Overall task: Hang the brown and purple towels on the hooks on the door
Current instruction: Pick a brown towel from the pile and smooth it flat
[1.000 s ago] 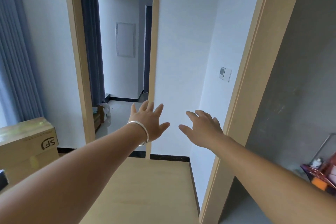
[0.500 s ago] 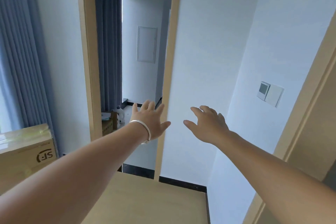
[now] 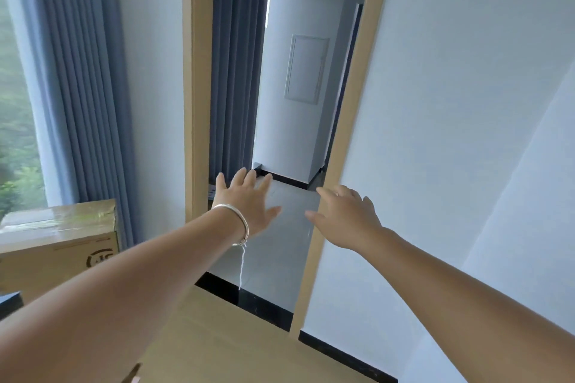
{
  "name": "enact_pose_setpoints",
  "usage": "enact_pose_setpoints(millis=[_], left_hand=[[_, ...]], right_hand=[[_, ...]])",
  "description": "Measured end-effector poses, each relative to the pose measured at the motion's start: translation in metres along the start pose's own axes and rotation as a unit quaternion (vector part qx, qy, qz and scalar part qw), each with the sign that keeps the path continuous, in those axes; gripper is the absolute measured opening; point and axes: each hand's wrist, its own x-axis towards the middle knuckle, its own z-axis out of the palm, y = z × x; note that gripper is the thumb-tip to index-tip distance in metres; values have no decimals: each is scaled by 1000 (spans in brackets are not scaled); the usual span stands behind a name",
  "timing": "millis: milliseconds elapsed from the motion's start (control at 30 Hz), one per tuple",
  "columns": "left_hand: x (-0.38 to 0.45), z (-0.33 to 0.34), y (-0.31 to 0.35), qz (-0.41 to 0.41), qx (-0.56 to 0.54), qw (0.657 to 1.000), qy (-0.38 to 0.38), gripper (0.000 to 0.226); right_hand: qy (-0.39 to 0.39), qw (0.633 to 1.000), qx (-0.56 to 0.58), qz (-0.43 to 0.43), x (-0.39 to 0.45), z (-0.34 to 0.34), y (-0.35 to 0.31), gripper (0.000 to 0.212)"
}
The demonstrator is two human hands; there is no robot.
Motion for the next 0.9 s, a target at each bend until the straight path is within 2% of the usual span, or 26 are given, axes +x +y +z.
enact_pose_setpoints(millis=[300, 567, 700, 900], left_hand=[[97, 51, -140, -153, 2, 988, -16, 71], [79, 85, -263, -284, 25, 957, -55, 73], [40, 104, -323, -369, 48, 924, -87, 74], [-20, 130, -400, -509, 70, 846, -144, 75]], right_hand=[[1, 987, -7, -159, 184, 38, -106, 63], [-43, 956, 32, -290, 273, 81, -230, 64], [-68, 927, 54, -365, 292, 112, -306, 67], [-114, 862, 88, -486, 307, 164, -425, 66]])
